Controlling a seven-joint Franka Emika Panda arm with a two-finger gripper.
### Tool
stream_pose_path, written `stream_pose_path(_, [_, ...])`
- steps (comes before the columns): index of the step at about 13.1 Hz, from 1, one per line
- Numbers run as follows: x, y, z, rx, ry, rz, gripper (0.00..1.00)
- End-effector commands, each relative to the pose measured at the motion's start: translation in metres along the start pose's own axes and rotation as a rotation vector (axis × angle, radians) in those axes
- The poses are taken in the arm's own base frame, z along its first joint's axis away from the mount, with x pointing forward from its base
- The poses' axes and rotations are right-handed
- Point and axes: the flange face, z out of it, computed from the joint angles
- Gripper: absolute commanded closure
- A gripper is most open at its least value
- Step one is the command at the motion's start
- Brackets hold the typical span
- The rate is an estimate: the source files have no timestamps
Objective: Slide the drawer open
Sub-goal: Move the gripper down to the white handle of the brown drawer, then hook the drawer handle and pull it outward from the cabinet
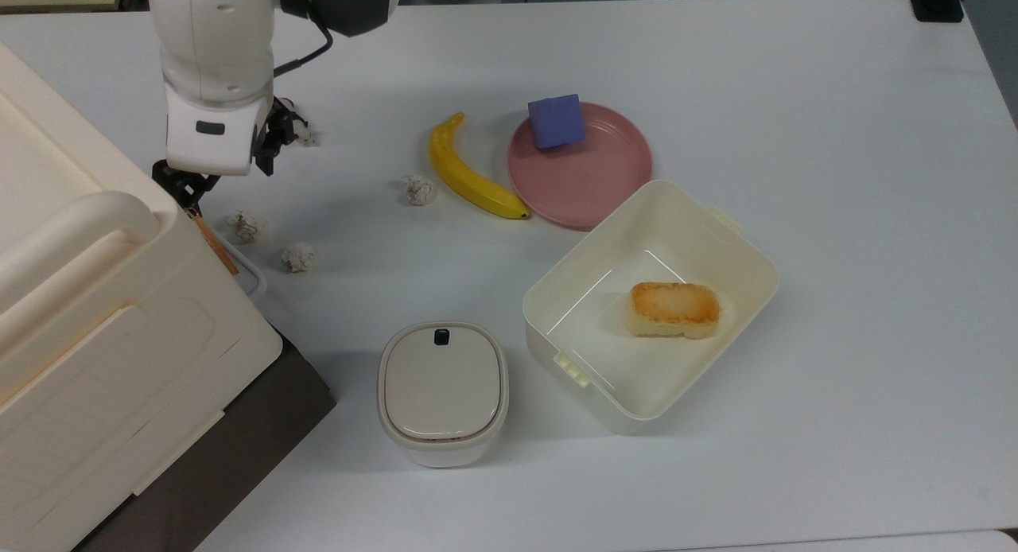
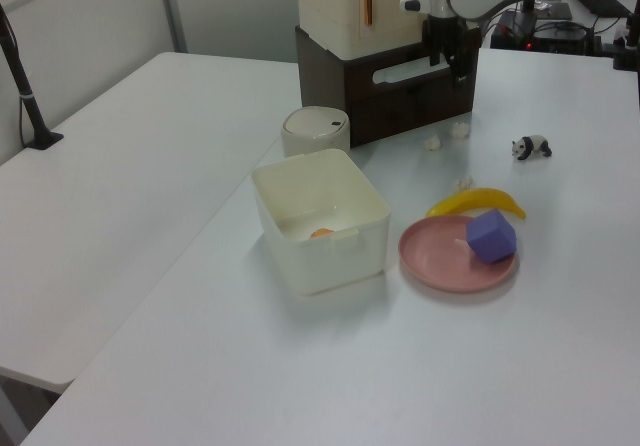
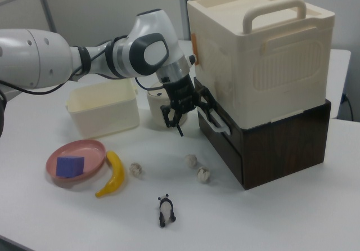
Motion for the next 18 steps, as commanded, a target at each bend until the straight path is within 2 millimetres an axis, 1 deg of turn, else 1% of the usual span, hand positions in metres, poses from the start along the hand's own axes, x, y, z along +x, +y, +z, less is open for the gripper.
stream_pose_path(1, [0.004,0.002,0.007,-0.036,0.013,-0.021,0.0])
stream_pose_path(2, [0.003,0.004,0.006,-0.045,0.02,-0.017,0.0])
stream_pose_path(3, [-0.003,0.008,0.007,-0.052,0.025,-0.006,0.0])
stream_pose_path(8, [-0.005,0.011,0.009,-0.055,0.032,0.004,0.0])
stream_pose_path(10, [-0.003,0.008,0.008,-0.048,0.029,0.002,0.0])
stream_pose_path(13, [0.008,-0.003,0.013,-0.029,0.029,0.077,0.0])
stream_pose_path(15, [0.015,-0.008,0.012,-0.018,0.026,0.071,0.0])
stream_pose_path(18, [0.014,-0.014,0.014,0.023,-0.001,0.065,0.0])
